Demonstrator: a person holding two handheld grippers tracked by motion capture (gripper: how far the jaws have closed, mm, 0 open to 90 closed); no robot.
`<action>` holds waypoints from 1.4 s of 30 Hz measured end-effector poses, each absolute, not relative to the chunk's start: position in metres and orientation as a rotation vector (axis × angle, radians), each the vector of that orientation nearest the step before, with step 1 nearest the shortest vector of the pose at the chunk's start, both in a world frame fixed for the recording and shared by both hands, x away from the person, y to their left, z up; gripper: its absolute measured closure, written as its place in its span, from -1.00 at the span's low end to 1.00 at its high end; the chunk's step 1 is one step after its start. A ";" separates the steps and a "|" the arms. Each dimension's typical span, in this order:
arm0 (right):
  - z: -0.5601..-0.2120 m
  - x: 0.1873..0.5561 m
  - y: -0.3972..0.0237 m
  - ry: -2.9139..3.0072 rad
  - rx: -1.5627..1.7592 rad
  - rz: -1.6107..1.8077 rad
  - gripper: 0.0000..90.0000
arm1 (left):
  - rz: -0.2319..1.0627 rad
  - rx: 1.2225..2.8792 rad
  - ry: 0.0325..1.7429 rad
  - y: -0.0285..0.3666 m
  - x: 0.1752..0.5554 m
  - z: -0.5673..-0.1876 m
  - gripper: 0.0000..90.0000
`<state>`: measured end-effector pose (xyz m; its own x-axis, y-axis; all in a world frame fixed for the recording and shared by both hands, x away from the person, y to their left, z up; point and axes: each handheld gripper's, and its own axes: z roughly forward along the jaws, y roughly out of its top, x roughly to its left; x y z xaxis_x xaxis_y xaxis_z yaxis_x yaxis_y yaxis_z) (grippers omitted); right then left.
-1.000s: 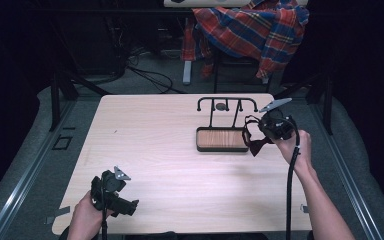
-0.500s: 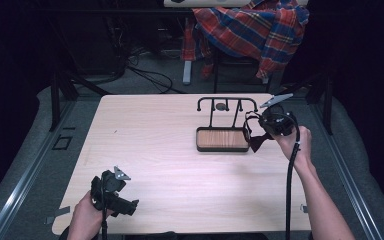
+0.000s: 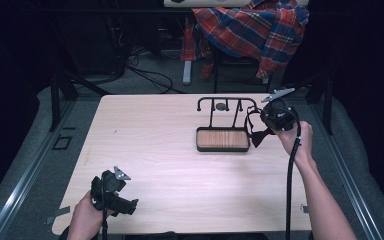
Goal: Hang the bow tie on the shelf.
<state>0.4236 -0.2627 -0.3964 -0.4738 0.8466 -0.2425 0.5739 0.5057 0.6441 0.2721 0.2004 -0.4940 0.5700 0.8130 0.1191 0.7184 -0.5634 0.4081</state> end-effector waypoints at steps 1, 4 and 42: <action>-0.396 0.424 -0.263 2.208 1.160 0.661 0.98 | 0.424 2.491 1.255 0.201 0.272 -0.494 -0.72; -0.396 0.426 -0.264 2.209 1.163 0.660 0.98 | 0.422 2.477 1.265 0.201 0.272 -0.494 -0.65; -0.425 0.468 -0.278 2.164 1.369 0.719 0.98 | 0.530 2.358 1.411 0.206 0.274 -0.489 -0.65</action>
<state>0.4677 -0.2780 -0.4251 -0.3868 0.9150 -0.1147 0.6645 0.3628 0.6533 0.2739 0.2061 -0.4888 0.4369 0.8885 0.1402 0.7610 -0.4482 0.4691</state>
